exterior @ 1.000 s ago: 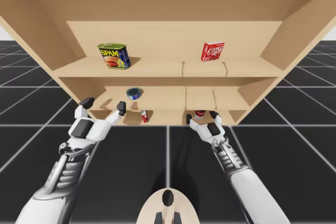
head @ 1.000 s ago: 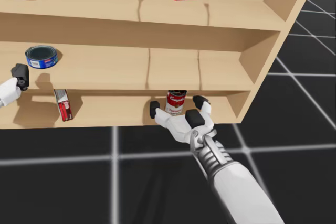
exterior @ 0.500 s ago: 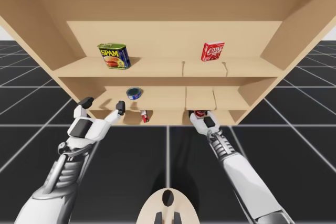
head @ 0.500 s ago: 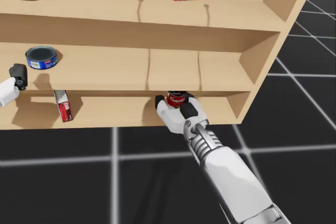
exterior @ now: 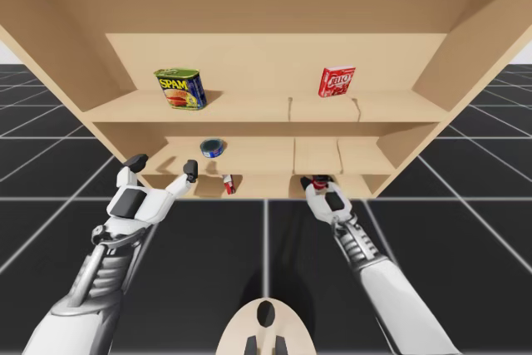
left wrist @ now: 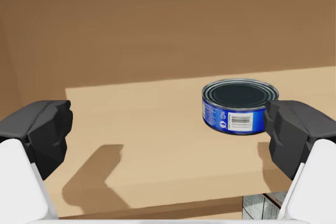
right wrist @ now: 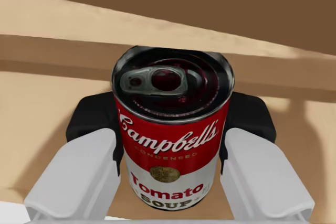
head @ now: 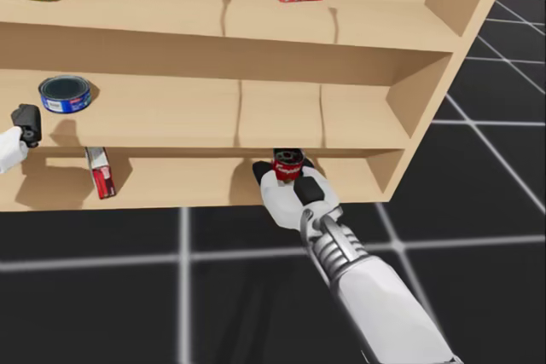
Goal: Retrieve the soup can from the shelves.
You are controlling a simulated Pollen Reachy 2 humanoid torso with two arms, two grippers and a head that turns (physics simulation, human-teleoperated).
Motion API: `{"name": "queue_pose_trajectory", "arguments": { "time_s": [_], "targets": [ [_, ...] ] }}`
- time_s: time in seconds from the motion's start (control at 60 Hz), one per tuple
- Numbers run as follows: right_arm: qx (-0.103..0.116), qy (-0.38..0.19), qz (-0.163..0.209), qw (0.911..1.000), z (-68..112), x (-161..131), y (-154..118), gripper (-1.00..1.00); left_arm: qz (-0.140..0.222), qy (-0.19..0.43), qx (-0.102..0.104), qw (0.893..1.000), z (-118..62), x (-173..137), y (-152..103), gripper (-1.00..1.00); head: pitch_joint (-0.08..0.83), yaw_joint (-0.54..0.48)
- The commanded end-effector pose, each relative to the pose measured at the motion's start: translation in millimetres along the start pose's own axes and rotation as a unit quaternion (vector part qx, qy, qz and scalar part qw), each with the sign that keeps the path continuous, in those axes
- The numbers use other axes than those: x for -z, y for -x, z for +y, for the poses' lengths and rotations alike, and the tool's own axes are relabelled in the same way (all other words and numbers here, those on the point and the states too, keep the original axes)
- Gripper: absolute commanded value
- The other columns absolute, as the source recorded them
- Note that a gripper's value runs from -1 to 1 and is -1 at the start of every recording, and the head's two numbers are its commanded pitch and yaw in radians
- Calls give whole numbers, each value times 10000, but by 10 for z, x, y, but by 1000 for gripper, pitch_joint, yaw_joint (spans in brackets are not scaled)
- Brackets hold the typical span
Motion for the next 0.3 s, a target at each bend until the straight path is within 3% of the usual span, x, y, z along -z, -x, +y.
{"name": "queue_pose_trajectory", "arguments": {
  "time_s": [0.017, 0.3],
  "targets": [
    [172, -197, -541, 9982, 308, -187, -188, 1000, 1, 6, 2, 10000, -2, -1, 5, -1000, 574, -222],
    [225, -269, -525, 9980, 251, -794, -67, 1000, 1, 18, 17, 10000, -11, 5, 7, -1000, 570, -223]
  ]
}}
